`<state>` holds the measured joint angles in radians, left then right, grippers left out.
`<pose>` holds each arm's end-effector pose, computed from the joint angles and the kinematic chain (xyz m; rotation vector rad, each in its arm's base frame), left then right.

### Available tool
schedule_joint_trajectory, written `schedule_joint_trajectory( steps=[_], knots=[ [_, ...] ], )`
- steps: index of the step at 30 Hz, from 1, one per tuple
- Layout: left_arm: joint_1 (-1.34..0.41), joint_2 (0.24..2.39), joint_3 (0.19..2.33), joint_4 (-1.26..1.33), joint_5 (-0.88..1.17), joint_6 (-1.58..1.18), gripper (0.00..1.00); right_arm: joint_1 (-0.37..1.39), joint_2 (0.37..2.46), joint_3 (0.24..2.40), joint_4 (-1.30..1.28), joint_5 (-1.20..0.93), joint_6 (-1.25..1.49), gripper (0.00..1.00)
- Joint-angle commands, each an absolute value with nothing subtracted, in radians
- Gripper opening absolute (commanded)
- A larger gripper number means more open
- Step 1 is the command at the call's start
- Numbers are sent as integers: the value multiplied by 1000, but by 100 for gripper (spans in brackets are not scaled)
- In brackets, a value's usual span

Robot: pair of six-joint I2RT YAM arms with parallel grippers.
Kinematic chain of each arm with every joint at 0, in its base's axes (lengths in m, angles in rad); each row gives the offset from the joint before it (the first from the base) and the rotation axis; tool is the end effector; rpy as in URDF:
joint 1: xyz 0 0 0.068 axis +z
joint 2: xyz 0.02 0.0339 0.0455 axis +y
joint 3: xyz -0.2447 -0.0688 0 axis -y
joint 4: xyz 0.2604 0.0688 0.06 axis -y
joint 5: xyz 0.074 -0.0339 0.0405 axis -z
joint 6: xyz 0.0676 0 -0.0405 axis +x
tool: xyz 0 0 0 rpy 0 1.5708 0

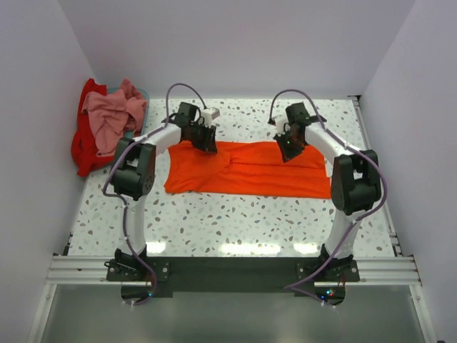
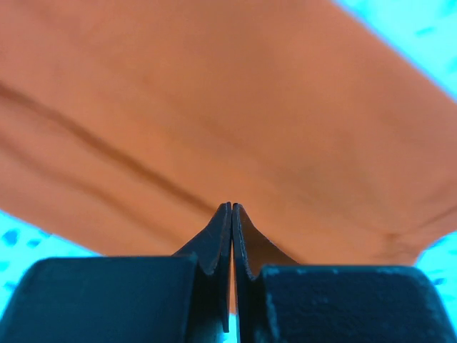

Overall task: Fold and stack the t-shirts
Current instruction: Fold the tshirt

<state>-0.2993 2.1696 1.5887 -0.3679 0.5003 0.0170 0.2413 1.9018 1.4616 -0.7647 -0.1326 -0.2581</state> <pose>0.4550 -0.1743 0.1145 0.5960 2.4345 -0.7449 0.3971 0.1069 0.1566 -0.7173 2.6751 0.1796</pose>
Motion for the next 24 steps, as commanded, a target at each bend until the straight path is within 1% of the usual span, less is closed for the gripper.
schedule_joint_trajectory(
  steps=[1,2,4,6,8,9,14,17,21,24],
  knots=[
    [-258,1975,1537,-342,529,-6,41,183,1965,1586,-732,-42,-346,0],
    [-258,1912,1501,-385,520,30,44,158,1997,1623,-736,-29,-363,0],
    [-258,1844,1436,-428,522,51,47,137,2025,1649,-739,-15,-383,0],
    [-259,1821,1395,-486,484,45,48,132,2055,1664,-735,-3,-408,0],
    [-258,1822,1353,-538,439,51,47,130,2072,1667,-727,21,-437,0],
    [-259,1824,1335,-551,414,46,44,130,2088,1669,-723,28,-454,0],
    [-259,1832,1249,-535,350,32,43,130,2137,1658,-736,97,-511,0],
    [-259,1867,1236,-545,310,20,42,129,2145,1618,-741,141,-552,0],
    [-259,1916,1244,-552,250,20,42,130,2108,1516,-764,146,-586,0],
    [-259,2028,1343,-575,216,63,41,129,2050,1429,-807,112,-594,0]
  ],
)
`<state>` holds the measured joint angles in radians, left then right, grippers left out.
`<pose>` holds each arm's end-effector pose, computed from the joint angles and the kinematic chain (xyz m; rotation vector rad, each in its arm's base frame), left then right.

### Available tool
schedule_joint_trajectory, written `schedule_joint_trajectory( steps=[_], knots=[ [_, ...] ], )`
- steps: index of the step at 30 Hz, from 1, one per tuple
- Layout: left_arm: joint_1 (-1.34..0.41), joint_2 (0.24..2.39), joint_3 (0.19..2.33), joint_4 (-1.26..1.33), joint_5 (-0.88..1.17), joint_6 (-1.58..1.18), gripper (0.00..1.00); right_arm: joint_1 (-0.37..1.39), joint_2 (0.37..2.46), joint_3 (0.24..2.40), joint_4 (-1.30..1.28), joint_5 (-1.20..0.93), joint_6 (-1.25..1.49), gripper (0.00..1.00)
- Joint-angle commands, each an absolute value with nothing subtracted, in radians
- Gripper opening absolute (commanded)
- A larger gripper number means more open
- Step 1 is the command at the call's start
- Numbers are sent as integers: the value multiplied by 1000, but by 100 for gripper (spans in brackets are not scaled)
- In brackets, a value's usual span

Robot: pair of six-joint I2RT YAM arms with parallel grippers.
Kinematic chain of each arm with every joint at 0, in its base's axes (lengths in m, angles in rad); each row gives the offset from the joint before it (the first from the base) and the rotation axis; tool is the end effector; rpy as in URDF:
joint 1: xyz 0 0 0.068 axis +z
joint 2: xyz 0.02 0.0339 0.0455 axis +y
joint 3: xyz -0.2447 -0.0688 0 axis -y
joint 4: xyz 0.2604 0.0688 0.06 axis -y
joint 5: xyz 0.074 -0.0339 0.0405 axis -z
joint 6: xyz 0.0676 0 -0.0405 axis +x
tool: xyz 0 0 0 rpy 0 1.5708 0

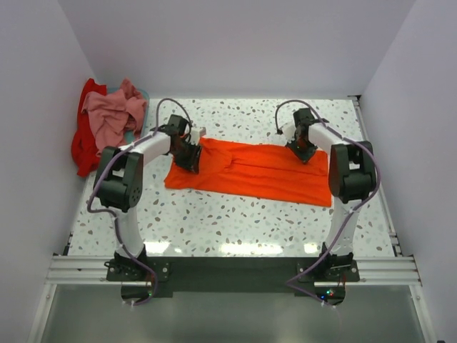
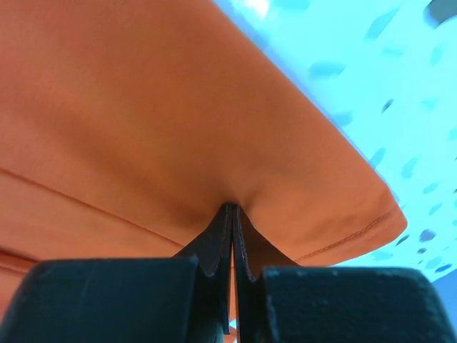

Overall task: Fold and stack the t-shirts
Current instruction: Fold the tshirt

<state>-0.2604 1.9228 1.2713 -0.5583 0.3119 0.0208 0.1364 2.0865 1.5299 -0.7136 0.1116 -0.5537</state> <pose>0.3780 -0.1222 0.1036 0.4685 2.7413 -0.4946 0.4322 0.0517 0.1049 -0.9448 2.7000 -0.2460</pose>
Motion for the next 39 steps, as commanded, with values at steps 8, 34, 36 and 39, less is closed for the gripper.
schedule_joint_trajectory(
  steps=[8,34,36,39],
  knots=[
    [-258,2615,2336,-811,251,242,46,263,1731,1139,-1050,-167,-584,4],
    [-206,1867,1497,-327,437,34,69,452,1828,1075,-890,-193,-626,4],
    [-206,1865,1488,-344,437,38,68,512,1832,1048,-899,-222,-615,4],
    [-209,1873,1488,-368,423,46,67,634,1816,1016,-900,-264,-577,4]
  ],
)
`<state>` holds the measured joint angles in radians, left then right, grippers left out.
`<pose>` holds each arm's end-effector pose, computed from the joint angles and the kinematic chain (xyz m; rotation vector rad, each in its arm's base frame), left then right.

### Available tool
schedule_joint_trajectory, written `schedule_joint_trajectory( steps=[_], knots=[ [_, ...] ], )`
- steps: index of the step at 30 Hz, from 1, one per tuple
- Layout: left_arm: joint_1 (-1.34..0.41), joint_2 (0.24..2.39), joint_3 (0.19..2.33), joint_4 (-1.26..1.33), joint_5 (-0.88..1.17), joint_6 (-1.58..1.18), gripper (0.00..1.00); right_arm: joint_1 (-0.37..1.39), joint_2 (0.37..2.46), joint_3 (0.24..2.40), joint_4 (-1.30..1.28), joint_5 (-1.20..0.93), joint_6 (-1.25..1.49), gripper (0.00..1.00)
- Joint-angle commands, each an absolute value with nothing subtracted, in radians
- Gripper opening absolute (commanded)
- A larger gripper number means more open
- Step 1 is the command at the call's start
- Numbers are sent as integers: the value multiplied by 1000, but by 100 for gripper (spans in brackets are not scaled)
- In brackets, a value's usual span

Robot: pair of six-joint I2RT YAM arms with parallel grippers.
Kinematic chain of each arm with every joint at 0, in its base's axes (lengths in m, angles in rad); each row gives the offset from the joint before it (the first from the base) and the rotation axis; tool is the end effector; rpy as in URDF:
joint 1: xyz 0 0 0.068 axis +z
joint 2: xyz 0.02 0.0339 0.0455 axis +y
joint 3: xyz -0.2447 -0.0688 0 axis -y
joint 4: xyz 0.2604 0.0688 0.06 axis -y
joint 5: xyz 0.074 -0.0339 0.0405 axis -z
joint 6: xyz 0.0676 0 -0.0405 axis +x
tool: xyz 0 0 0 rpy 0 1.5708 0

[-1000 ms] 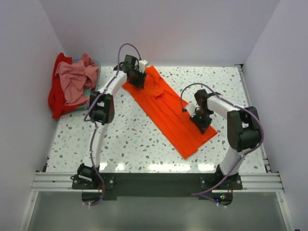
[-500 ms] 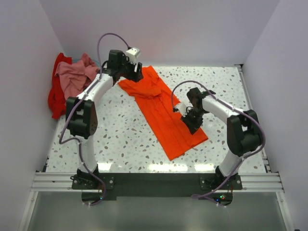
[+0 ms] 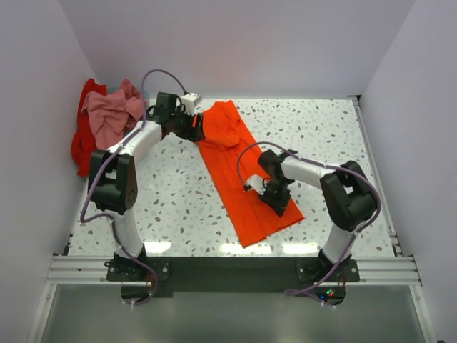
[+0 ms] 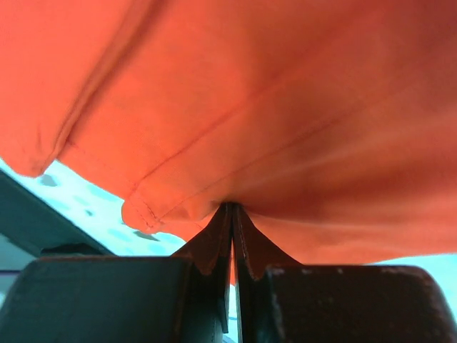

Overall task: Fold and stack the t-shirts
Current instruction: Fold the tshirt

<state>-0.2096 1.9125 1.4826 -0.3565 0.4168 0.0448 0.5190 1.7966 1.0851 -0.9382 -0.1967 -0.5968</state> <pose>0.4439 -0.1224 0.1939 0.4986 2.2893 -0.5714 0.2541 0.1603 0.0875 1.6075 -2.5985 -0.3059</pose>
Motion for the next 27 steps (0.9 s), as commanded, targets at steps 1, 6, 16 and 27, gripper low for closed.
schedule_joint_trajectory(
  steps=[1,6,16,27],
  knots=[
    [-216,1879,1494,-391,414,54,66,673,1813,1008,-902,-296,-565,4],
    [-268,1982,1563,-440,384,77,63,889,1805,1072,-914,-349,-516,3],
    [-311,2321,1905,-561,364,96,58,764,1763,1336,-1015,-474,-480,16],
    [-344,2668,2375,-496,397,167,63,362,1845,1528,-804,-345,-353,12]
  ],
)
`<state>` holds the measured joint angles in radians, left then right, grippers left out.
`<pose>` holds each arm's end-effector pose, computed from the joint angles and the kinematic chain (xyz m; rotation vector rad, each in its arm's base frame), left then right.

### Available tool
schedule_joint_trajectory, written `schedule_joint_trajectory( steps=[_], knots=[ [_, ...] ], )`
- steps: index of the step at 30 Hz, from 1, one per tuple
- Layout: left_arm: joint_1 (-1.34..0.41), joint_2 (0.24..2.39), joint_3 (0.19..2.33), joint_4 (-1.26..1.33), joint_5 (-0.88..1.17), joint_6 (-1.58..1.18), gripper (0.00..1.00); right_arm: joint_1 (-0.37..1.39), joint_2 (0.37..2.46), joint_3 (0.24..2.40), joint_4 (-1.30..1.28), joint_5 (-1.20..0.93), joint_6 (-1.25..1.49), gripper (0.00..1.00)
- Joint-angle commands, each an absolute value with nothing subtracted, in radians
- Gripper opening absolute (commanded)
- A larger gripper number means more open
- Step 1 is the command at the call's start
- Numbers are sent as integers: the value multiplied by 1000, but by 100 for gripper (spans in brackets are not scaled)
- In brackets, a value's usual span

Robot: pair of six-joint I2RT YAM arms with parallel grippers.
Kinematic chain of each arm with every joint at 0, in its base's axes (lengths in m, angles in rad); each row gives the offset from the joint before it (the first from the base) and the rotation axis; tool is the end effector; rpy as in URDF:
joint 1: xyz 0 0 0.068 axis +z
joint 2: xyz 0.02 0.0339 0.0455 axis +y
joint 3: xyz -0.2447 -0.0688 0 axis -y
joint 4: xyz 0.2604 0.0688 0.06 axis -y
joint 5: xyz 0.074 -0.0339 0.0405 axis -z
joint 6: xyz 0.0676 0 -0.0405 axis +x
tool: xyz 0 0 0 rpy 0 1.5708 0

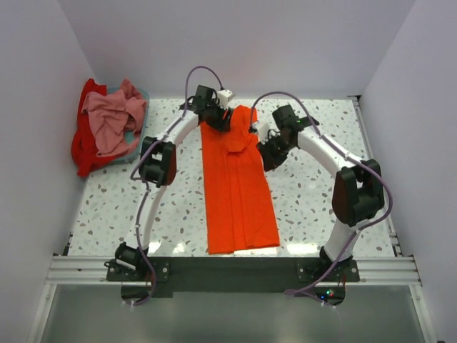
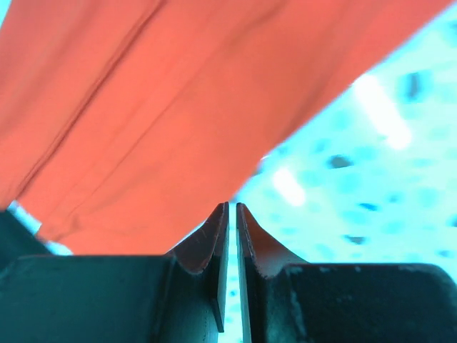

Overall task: Fold and stack the t-shirts
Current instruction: Fold the tshirt

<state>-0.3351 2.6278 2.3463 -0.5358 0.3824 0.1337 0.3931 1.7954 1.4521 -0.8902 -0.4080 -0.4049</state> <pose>0.5522 -0.2190 0.1194 0.7283 2.2672 -0.5517 0.3453 0.1722 0.1925 -1.1575 2.4960 0.5661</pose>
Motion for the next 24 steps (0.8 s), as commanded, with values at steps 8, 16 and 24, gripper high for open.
schedule_joint_trajectory(
  steps=[8,16,24],
  knots=[
    [-299,2440,2249,-130,431,104,72,302,2046,1834,-744,-322,-282,10],
    [-282,2119,1869,-244,474,86,71,316,2140,1908,-545,-296,-138,8],
    [-272,2108,1689,-376,558,83,65,328,2294,2000,-411,-233,-83,11]
  ],
)
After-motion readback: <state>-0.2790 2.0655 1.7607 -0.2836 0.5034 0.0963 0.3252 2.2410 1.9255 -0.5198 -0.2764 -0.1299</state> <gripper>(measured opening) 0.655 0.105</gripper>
